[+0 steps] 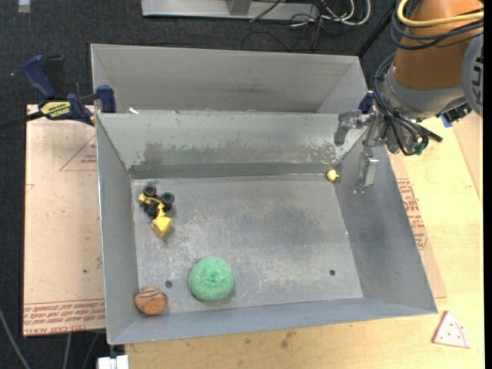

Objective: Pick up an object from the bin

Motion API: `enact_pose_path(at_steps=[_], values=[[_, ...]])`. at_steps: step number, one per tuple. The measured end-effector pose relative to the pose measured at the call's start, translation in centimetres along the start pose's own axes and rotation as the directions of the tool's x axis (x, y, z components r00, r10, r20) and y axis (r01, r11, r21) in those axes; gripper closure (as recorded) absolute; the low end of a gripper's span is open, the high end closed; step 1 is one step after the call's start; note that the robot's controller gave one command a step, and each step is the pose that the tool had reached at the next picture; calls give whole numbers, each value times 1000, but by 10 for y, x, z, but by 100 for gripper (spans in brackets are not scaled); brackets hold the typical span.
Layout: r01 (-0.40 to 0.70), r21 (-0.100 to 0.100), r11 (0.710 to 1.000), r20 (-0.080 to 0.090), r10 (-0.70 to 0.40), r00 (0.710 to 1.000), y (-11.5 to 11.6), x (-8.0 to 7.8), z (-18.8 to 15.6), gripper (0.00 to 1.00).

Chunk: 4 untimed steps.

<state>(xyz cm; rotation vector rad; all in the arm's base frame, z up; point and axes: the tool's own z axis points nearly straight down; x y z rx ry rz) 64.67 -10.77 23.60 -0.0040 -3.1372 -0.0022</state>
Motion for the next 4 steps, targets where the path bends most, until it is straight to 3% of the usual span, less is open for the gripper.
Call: enact_pose_path(at_steps=[1,2,3,4], values=[[2,1,1000,7,-2,1000,0,-1,-5,0],[32,2,999,10,-32,999,10,48,31,0],[-51,2,999,4,51,999,45,54,43,0],[-99,-5,995,8,99,995,43,73,53,0]])
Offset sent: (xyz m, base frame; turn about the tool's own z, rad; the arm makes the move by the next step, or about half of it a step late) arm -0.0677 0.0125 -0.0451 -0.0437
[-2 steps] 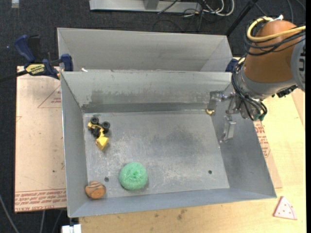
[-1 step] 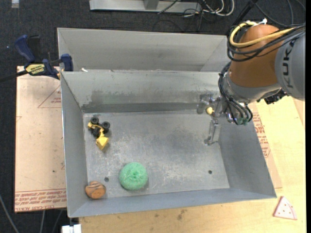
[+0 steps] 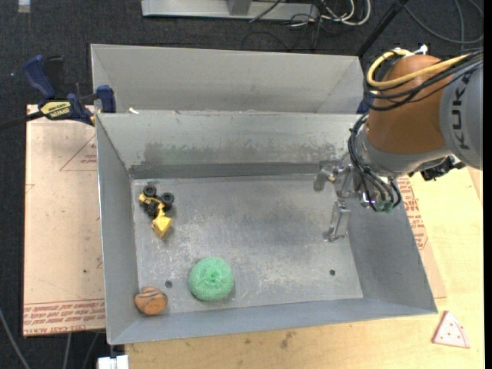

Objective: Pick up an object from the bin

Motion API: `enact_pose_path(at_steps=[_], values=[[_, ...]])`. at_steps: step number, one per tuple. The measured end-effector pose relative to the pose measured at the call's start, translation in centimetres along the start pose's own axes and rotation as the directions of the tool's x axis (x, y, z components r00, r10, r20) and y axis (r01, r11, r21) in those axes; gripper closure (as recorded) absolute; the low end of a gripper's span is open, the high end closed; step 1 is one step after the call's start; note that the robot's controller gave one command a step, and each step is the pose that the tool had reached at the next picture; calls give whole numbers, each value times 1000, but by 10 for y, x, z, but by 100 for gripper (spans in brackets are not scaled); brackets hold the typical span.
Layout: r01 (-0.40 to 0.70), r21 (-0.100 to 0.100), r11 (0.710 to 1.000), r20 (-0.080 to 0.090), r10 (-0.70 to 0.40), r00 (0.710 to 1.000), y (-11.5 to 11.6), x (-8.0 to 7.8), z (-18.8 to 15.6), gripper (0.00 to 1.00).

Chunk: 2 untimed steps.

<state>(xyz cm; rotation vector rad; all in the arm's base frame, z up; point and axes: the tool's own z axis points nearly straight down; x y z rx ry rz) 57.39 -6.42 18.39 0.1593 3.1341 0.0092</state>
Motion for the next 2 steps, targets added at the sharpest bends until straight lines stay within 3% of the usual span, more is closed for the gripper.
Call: enact_pose_path(at_steps=[1,2], values=[[20,9,1000,-1,-20,1000,-10,-24,14,0],[5,5,1000,1,-5,1000,49,-21,49,0]])
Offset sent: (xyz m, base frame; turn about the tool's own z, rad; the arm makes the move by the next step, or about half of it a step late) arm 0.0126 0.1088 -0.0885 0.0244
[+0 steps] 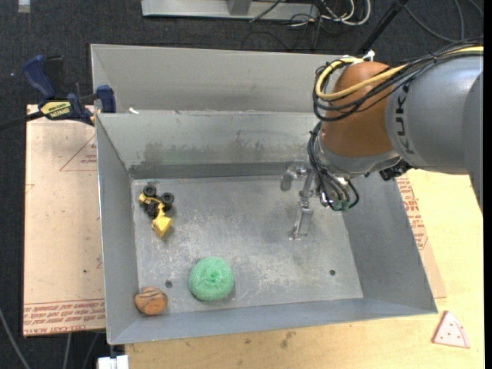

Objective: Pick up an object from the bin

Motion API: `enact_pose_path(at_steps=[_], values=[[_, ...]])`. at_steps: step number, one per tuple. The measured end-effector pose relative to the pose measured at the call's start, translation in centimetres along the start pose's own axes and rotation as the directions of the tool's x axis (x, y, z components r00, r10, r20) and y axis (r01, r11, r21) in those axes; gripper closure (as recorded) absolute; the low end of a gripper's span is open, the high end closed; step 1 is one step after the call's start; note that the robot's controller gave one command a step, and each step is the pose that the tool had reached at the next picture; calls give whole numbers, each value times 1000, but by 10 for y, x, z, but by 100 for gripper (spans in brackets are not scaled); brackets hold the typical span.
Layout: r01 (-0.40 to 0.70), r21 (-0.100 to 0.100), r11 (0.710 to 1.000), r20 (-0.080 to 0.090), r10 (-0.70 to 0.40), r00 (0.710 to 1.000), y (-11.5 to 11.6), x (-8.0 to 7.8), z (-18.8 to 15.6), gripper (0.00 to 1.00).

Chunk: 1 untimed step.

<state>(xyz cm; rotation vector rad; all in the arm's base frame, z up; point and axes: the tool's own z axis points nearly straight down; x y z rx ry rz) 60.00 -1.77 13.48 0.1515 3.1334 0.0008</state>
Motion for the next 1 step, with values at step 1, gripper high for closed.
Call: enact_pose_path(at_steps=[1], values=[[-38,-7,999,-3,38,999,9,14,37,0]])
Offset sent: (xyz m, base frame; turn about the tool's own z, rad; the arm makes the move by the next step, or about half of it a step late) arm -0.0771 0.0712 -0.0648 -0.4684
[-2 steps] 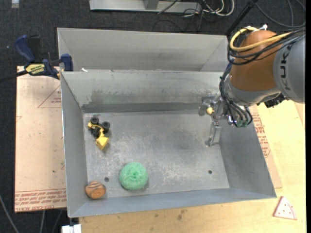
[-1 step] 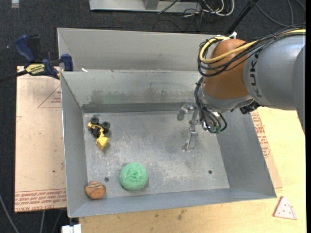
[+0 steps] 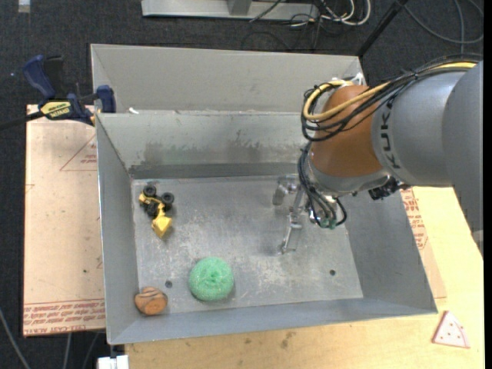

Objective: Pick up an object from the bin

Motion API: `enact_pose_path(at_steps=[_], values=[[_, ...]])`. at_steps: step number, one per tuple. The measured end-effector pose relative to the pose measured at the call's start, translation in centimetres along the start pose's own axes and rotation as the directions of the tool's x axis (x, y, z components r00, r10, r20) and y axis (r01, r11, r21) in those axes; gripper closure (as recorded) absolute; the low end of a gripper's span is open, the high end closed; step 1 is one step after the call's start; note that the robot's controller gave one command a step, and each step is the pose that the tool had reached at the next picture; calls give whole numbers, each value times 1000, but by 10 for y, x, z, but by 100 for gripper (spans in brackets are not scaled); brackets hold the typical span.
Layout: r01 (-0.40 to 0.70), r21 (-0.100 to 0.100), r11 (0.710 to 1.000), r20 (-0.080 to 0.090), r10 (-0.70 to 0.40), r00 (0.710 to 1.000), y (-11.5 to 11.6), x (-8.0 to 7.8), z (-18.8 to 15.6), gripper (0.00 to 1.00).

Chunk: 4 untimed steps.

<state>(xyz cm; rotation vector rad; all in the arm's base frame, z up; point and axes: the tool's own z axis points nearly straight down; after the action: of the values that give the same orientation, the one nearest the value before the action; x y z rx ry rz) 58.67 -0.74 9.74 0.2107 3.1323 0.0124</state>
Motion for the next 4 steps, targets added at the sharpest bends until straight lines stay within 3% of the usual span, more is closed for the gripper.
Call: enact_pose_path(at_steps=[1,2,3,4], values=[[111,10,994,-3,-111,994,-3,27,15,0],[329,5,944,-4,-329,944,17,53,20,0],[177,6,984,-5,-177,984,33,66,2,0],[201,7,979,0,-201,980,60,60,3,0]])
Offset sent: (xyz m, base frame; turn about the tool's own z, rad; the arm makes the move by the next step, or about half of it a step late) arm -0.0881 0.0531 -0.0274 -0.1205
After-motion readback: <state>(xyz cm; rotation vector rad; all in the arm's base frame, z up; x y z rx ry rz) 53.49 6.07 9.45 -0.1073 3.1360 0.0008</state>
